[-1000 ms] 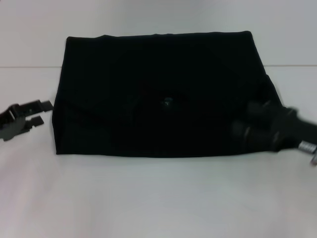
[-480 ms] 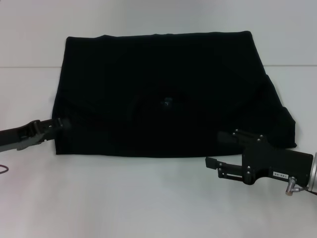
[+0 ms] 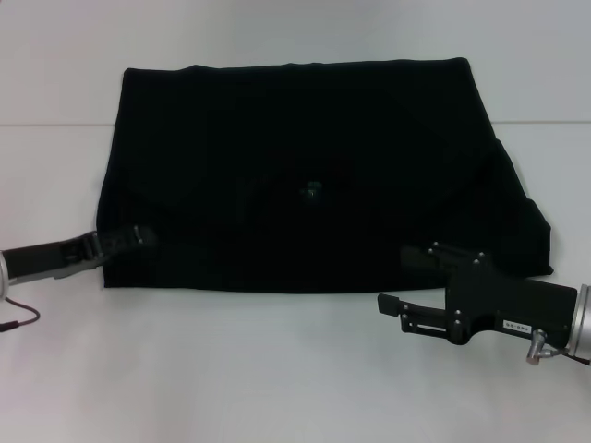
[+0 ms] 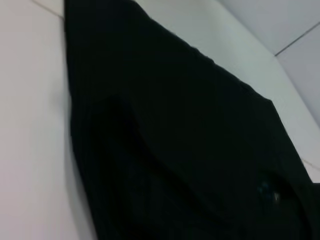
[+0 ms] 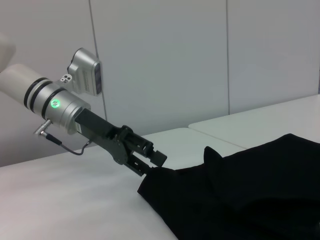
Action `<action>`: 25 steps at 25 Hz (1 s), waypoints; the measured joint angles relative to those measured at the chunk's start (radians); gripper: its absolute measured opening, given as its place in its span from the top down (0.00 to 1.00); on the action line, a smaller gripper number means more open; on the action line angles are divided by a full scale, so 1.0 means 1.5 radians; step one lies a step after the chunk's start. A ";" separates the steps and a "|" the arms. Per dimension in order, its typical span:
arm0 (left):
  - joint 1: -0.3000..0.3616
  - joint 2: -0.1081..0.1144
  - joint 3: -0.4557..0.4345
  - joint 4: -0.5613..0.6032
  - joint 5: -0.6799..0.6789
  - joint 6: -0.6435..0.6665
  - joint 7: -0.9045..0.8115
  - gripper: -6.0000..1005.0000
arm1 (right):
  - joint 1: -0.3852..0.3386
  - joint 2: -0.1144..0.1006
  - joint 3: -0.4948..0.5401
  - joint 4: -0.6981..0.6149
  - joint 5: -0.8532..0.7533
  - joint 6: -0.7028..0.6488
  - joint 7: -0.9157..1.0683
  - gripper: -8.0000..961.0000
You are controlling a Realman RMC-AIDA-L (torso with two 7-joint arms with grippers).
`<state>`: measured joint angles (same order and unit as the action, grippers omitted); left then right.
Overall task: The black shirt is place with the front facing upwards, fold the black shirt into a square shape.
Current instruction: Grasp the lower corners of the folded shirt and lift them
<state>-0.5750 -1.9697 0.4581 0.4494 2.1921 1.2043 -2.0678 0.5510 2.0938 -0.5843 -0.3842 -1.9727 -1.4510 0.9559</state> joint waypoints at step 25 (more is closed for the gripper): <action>-0.008 0.005 0.043 0.004 0.001 0.006 -0.008 0.69 | -0.003 -0.008 0.021 -0.007 0.006 0.008 0.070 0.15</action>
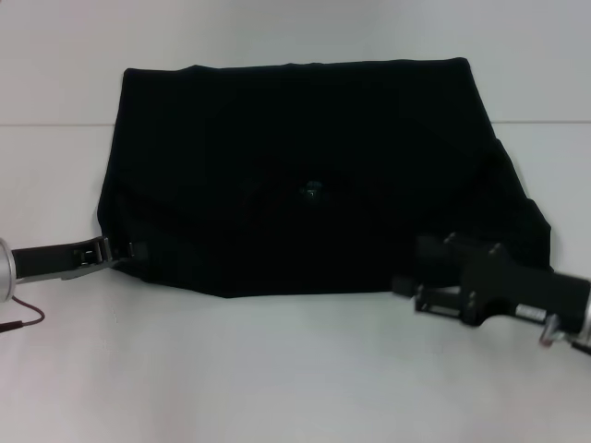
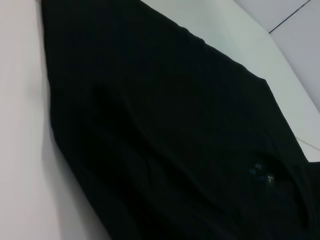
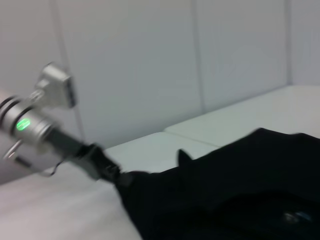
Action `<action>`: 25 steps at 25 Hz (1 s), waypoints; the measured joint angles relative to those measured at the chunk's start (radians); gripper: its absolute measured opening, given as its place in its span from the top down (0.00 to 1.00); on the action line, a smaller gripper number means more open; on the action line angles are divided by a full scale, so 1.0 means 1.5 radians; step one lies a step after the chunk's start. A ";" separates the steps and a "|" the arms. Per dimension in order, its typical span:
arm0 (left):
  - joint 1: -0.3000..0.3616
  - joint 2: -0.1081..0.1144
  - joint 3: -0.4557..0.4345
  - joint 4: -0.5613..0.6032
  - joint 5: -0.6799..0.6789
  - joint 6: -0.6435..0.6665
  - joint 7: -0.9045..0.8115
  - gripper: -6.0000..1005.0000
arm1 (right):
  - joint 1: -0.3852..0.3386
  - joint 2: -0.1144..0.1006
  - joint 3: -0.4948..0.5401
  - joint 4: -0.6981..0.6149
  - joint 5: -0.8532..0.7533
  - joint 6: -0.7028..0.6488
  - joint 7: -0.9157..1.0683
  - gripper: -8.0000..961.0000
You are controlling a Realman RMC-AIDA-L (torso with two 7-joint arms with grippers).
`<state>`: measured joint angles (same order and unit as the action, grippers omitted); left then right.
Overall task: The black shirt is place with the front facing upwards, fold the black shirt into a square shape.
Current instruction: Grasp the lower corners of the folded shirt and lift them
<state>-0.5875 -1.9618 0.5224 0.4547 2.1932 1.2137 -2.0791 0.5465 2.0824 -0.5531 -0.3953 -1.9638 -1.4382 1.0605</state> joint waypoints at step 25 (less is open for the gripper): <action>-0.002 0.005 -0.001 -0.003 -0.007 0.013 -0.007 0.97 | 0.163 -0.121 -0.076 -0.134 -0.408 0.163 0.908 0.17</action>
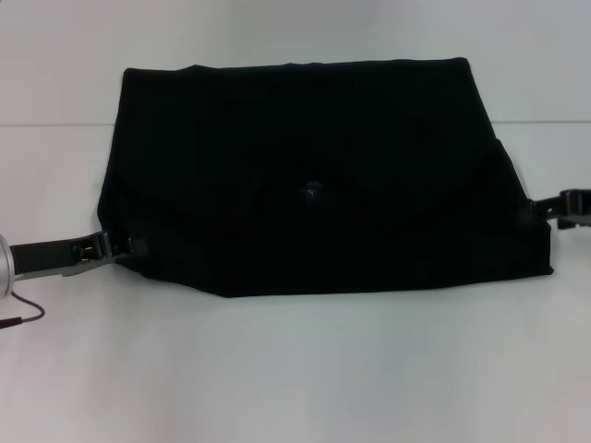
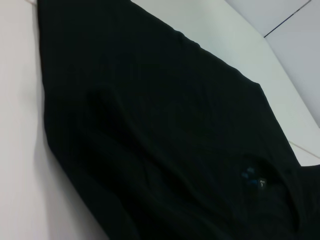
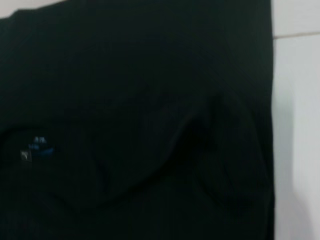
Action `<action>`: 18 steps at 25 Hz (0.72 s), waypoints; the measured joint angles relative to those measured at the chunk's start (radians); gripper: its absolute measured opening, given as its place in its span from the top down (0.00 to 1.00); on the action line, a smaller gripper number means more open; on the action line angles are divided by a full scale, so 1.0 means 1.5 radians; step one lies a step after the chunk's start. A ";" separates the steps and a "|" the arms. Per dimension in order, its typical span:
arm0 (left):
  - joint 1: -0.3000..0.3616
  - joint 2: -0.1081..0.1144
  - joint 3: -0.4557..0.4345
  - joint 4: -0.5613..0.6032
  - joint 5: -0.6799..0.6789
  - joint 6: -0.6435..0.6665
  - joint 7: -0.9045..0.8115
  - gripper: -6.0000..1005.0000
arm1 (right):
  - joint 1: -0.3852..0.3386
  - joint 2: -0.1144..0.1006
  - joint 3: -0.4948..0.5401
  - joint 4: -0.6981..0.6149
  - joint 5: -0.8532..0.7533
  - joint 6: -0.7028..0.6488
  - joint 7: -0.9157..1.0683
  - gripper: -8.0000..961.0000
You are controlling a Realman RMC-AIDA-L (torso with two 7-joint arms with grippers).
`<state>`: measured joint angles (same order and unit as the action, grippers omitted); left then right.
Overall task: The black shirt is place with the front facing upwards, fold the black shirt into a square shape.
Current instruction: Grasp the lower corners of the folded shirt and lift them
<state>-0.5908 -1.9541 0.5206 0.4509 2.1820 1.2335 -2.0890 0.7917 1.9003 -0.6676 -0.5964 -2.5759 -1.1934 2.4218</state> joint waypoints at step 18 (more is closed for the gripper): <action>0.002 0.000 -0.004 0.001 0.000 0.014 0.001 0.97 | -0.001 0.021 -0.039 0.028 -0.004 0.032 -0.013 0.23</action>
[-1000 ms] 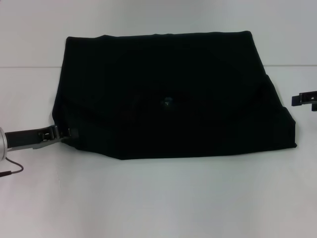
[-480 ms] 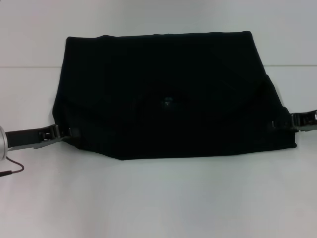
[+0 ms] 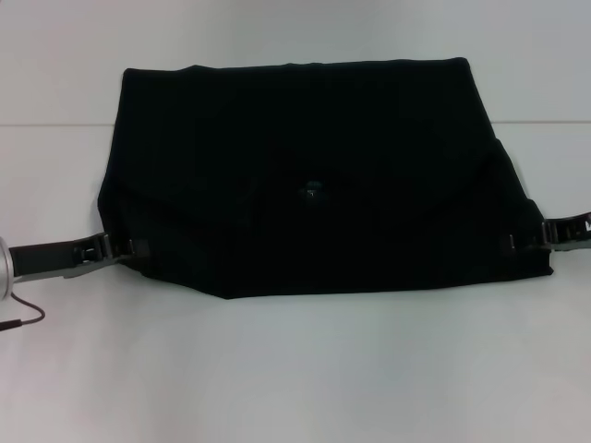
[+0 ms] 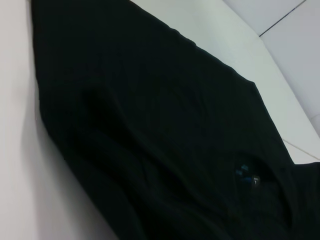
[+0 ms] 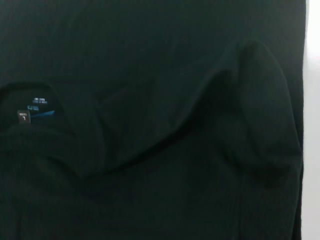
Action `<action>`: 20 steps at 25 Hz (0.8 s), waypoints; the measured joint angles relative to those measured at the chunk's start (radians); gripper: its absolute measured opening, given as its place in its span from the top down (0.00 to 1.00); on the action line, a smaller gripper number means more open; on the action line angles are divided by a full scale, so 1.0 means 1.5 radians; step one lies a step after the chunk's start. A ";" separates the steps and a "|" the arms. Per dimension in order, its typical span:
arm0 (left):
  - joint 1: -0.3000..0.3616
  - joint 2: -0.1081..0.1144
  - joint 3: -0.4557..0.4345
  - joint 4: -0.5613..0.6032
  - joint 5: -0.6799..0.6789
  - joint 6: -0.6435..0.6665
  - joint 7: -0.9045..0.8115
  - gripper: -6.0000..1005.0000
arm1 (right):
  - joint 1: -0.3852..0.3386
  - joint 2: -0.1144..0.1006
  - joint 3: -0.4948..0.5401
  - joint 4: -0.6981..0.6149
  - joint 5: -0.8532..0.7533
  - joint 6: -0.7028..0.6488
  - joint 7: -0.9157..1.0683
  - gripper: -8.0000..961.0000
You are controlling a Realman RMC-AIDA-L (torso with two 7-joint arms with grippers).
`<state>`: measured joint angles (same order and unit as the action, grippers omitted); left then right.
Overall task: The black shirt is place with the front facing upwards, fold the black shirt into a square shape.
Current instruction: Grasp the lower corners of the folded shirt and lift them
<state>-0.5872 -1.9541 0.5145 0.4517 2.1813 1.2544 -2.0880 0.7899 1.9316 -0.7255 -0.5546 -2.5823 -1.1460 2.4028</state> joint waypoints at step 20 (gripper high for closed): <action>0.007 0.040 0.002 0.004 0.048 0.227 -0.076 0.97 | -0.045 -0.027 0.008 -0.077 -0.001 -0.227 -0.048 0.90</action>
<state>-0.5774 -1.8946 0.5176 0.4581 2.2530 1.5946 -2.2020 0.7223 1.8911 -0.7135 -0.6700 -2.5846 -1.4863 2.3315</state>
